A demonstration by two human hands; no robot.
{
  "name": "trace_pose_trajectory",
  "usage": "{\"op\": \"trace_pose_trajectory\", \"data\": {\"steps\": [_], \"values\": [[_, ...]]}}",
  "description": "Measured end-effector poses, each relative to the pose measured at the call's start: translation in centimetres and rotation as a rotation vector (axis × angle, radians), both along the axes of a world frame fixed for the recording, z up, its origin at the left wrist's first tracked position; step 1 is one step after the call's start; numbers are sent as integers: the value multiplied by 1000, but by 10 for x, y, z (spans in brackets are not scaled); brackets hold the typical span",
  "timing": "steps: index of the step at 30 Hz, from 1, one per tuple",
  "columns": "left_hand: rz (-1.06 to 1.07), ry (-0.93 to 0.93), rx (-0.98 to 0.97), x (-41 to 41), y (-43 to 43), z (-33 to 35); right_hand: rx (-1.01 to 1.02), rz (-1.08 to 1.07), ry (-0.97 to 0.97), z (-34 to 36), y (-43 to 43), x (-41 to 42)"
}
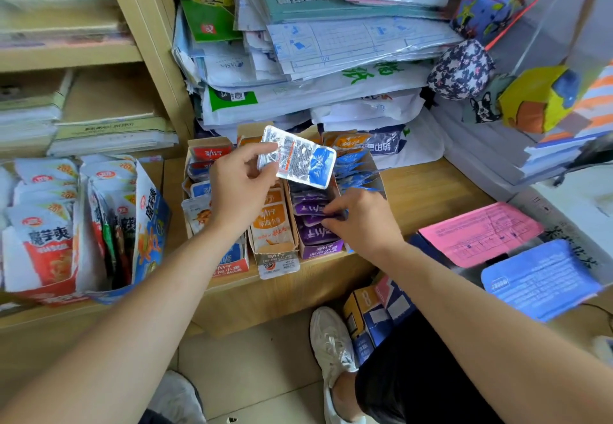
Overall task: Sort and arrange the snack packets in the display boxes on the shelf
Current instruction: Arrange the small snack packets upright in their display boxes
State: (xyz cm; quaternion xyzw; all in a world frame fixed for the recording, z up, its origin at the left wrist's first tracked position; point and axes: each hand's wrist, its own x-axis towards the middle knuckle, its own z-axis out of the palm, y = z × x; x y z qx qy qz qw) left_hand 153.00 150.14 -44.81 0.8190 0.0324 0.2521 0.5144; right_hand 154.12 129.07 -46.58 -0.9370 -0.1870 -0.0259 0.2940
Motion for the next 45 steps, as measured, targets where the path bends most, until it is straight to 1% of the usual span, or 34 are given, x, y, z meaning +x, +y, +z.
{"op": "trace_pose_trajectory", "data": {"steps": [3, 5, 7, 9, 10, 12, 15, 16, 18, 19, 21, 24, 25, 27, 29, 32, 40, 43, 45], "values": [[53, -18, -167, -1, -3, 9, 34, -37, 11, 3, 4, 1], [39, 8, -321, -3, -7, 17, 183, -88, 32, 10, 2, 3], [-14, 25, -434, -5, -11, 22, 505, -125, 128, 20, -2, 4], [-79, 51, -481, -7, -16, 24, 866, -127, 263, 29, -2, 4], [-114, 60, -486, -8, -19, 24, 982, -125, 300, 33, -2, 5], [-179, 72, -464, -9, -26, 25, 1078, -142, 325, 39, -3, 8], [-235, 91, -363, -6, -33, 24, 1126, -195, 289, 44, -14, 16], [-220, 100, -294, -3, -32, 23, 1143, -221, 252, 45, -20, 20], [-132, 98, -79, 5, -28, 17, 1178, -278, 148, 49, -33, 26], [-84, 84, 44, 9, -25, 15, 1164, -304, 86, 50, -40, 30], [-43, 79, 298, 16, -19, 10, 1054, -348, -36, 50, -52, 35], [-73, 175, 630, 23, -15, 5, 874, -403, -128, 46, -64, 41], [-83, 201, 703, 24, -14, 3, 821, -405, -132, 46, -65, 42], [-86, 224, 788, 26, -15, 1, 718, -386, -148, 47, -64, 42], [-71, 218, 828, 28, -16, -1, 628, -353, -172, 50, -61, 42], [-32, 176, 826, 30, -17, -2, 522, -326, -207, 53, -56, 40], [40, 87, 716, 34, -16, -4, 375, -230, -316, 56, -59, 38], [60, 91, 644, 36, -15, -4, 326, -176, -316, 52, -58, 39], [80, 96, 614, 37, -16, -4, 254, -140, -290, 48, -56, 41]]}}
